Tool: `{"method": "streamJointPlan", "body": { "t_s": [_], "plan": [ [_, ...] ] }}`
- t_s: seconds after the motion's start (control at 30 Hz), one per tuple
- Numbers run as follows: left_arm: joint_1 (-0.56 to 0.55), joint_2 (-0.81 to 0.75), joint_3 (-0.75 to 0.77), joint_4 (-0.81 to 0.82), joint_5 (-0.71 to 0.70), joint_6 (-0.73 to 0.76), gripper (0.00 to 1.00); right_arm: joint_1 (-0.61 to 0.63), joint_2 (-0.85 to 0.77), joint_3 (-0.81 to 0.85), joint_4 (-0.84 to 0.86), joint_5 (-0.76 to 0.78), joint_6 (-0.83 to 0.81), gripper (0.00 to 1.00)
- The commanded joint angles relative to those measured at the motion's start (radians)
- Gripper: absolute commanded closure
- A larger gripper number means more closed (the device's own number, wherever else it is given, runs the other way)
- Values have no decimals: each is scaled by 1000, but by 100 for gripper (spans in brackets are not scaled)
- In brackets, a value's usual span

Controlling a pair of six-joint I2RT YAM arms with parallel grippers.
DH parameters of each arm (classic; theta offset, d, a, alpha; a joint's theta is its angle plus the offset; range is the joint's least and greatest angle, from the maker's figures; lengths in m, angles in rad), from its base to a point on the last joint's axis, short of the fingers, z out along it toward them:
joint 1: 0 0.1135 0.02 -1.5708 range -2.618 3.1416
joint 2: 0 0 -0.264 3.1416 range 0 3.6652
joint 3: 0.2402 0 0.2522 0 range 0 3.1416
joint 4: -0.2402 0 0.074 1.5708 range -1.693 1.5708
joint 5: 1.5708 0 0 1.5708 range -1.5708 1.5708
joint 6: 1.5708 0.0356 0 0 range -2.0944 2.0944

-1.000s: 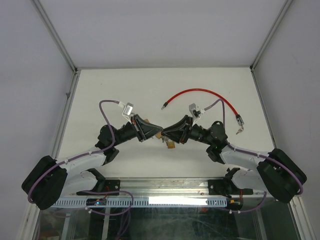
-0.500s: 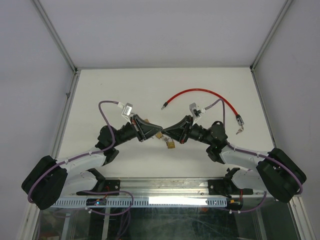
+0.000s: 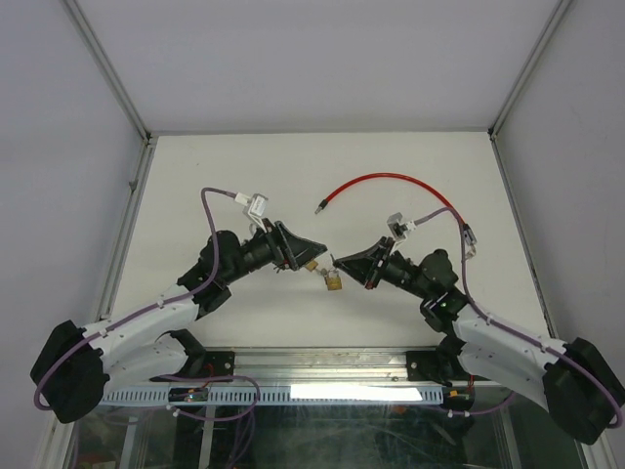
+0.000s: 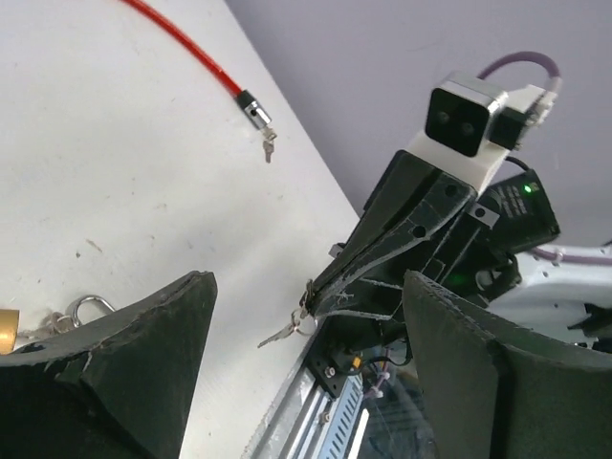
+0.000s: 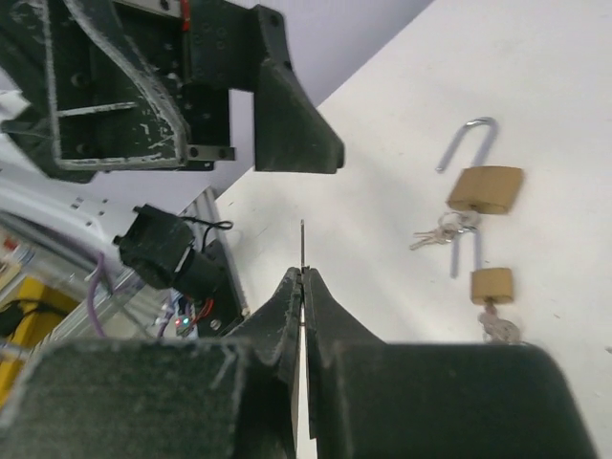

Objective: Unlock with the key
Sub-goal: Pick up the key from the center of the board, then move the lock to the center of the board.

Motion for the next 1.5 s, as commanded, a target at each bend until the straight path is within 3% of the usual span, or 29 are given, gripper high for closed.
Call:
{"method": "streamJointPlan", "body": {
  "t_s": [0.0, 0.33, 0.63, 0.9, 1.2, 1.47],
  "plan": [
    [-52, 32, 154, -366, -152, 2, 17, -6, -173, -21, -271, 231, -54, 100],
    [-181, 380, 500, -879, -314, -72, 15, -7, -462, -50, -628, 501, -112, 100],
    [-246, 722, 789, -1193, -361, -151, 25, -7, -583, -75, -715, 568, -126, 100],
    [-265, 902, 927, -1288, -411, -167, 36, -7, -627, -73, -758, 563, -125, 100],
    [-265, 993, 1016, -1362, -442, -159, 48, -7, -660, -84, -759, 553, -121, 100],
    [-265, 1065, 1081, -1415, -467, -139, 49, -6, -662, -87, -760, 545, -121, 100]
  ]
}}
